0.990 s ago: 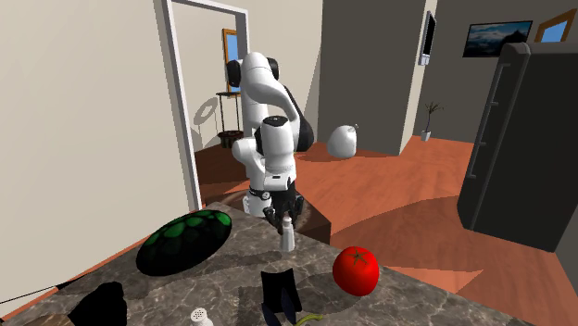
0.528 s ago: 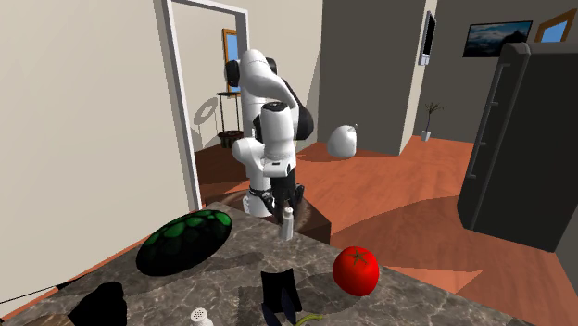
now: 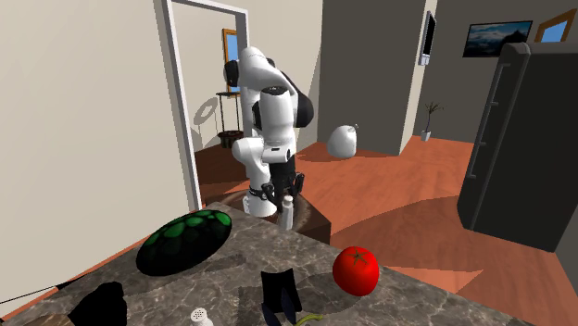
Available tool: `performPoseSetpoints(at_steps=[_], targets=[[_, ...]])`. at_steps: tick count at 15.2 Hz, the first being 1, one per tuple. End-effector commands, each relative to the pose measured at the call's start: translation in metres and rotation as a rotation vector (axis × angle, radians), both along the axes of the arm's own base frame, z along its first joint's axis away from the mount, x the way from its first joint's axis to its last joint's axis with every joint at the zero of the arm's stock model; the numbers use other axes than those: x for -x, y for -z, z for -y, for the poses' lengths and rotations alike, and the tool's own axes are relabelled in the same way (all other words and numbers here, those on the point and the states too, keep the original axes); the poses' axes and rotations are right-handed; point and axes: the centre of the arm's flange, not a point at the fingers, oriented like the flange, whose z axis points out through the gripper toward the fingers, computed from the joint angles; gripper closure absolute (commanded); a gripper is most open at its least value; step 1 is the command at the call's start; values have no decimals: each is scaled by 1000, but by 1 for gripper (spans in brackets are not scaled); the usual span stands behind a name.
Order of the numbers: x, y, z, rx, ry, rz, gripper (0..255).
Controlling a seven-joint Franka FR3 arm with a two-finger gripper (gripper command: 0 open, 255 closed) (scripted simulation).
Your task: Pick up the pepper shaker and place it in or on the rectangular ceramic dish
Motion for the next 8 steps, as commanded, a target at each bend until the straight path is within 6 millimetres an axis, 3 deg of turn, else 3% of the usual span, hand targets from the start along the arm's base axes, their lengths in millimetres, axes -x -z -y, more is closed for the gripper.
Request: performPoseSetpoints(at_steps=[1, 3, 8], targets=[[1, -11, -1, 0, 0, 0, 255], [1, -17, -1, 0, 0, 0, 255], [-56, -26, 33, 0, 0, 0, 255]])
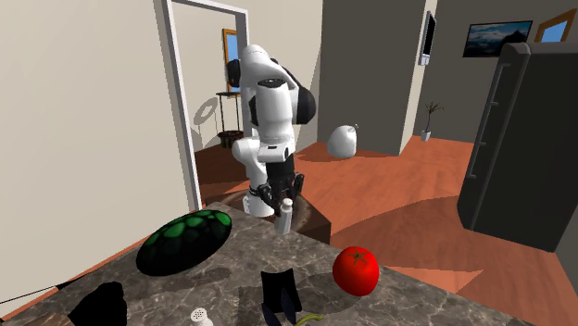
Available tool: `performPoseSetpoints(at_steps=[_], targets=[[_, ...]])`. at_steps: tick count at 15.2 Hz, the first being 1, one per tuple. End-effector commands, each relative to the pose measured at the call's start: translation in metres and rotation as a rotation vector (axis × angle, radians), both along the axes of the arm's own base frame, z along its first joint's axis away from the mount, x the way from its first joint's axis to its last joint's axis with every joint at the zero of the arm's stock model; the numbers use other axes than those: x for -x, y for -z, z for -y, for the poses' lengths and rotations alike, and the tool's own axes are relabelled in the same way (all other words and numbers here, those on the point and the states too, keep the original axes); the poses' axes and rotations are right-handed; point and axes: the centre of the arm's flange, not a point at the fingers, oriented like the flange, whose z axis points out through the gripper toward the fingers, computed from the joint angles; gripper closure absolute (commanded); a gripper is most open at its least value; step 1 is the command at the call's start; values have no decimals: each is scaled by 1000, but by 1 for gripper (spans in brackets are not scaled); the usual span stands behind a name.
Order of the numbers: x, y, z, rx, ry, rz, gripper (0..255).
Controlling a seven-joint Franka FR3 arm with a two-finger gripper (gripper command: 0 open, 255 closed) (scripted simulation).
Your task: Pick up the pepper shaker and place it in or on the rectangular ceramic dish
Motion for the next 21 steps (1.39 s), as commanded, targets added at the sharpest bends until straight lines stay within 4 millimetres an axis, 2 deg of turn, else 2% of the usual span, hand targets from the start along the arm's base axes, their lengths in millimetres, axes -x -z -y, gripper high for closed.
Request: performPoseSetpoints(at_steps=[1, 8, 21], targets=[[-22, -5, 13, 1, -1, 0, 255], [-104, -18, 62, 1, -1, 0, 255], [-104, 51, 62, 1, -1, 0, 255]])
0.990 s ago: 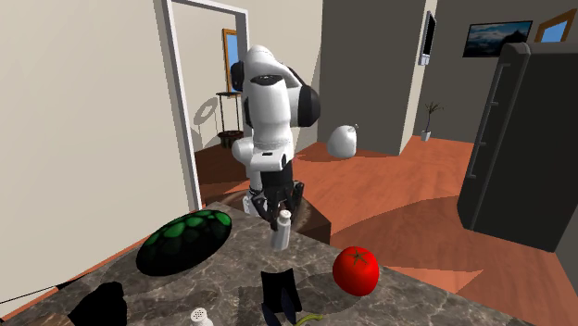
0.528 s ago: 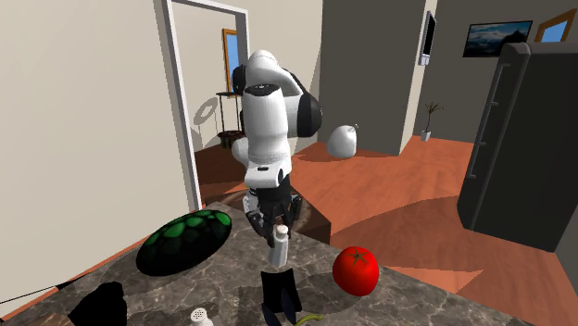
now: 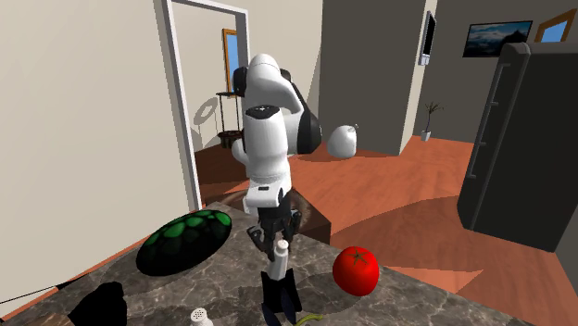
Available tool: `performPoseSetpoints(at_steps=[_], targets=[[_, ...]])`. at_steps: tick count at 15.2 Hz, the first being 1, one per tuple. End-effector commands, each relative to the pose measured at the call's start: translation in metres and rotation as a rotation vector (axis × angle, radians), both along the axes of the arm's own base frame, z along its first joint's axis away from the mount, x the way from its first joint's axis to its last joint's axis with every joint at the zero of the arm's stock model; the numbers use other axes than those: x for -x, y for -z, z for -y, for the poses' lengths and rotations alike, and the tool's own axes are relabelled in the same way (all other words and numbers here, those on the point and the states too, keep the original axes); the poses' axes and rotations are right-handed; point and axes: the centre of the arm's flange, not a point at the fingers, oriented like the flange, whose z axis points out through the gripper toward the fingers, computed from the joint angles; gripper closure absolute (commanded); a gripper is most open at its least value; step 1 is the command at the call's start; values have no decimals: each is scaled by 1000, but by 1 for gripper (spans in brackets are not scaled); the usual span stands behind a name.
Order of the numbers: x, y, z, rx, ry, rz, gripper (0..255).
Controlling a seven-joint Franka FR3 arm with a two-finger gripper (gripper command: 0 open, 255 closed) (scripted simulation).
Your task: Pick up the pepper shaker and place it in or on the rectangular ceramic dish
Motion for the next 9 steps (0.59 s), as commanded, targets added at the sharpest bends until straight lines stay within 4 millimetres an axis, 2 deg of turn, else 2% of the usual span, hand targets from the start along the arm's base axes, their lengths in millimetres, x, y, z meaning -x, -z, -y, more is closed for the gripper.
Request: performPoseSetpoints(at_steps=[1, 4, 9], targets=[[-1, 11, 0, 0, 0, 0, 255], [-1, 30, 0, 0, 0, 0, 255], [-1, 30, 0, 0, 0, 0, 255]])
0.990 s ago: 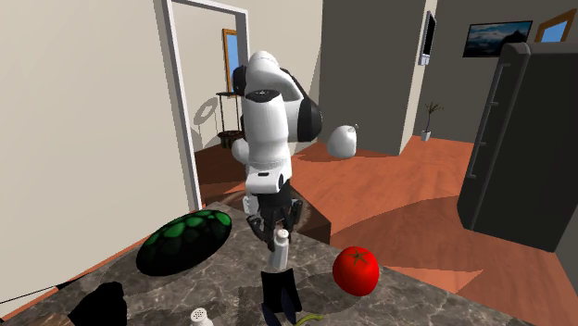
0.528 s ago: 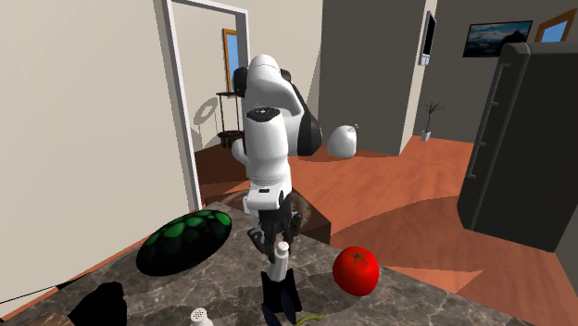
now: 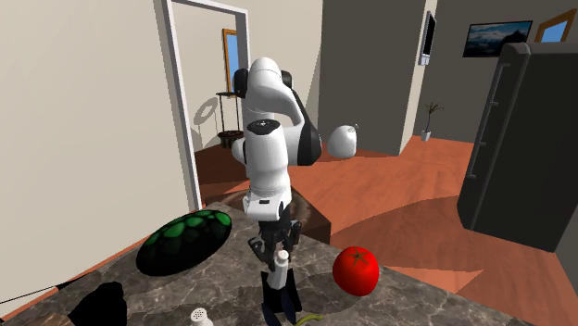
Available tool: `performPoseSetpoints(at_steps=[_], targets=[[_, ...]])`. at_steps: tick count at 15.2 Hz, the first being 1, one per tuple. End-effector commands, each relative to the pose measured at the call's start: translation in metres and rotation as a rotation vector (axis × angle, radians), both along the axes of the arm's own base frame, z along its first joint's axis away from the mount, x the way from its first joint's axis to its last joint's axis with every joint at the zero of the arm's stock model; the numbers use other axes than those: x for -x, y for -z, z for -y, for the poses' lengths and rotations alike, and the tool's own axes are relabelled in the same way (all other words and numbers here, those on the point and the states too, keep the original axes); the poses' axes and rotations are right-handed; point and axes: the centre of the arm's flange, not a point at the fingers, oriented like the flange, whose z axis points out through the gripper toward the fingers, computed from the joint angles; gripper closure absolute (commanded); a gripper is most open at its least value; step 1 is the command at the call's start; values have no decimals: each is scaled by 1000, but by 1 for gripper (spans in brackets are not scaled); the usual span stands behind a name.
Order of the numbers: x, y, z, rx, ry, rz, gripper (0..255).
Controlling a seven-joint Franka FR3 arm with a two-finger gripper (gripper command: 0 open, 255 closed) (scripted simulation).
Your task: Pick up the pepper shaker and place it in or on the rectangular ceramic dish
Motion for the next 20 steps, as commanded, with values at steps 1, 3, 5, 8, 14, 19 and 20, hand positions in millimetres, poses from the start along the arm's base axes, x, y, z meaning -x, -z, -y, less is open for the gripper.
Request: performPoseSetpoints(at_steps=[1, 3, 5, 8, 14, 19, 20], targets=[[0, 0, 0, 0, 0, 0, 255], [0, 0, 0, 0, 0, 0, 255], [0, 0, 0, 0, 0, 0, 0], [0, 0, 0, 0, 0, 0, 0], [4, -50, 3, 0, 0, 0, 0], [4, -50, 3, 0, 0, 0, 0], [4, -50, 3, 0, 0, 0, 0]])
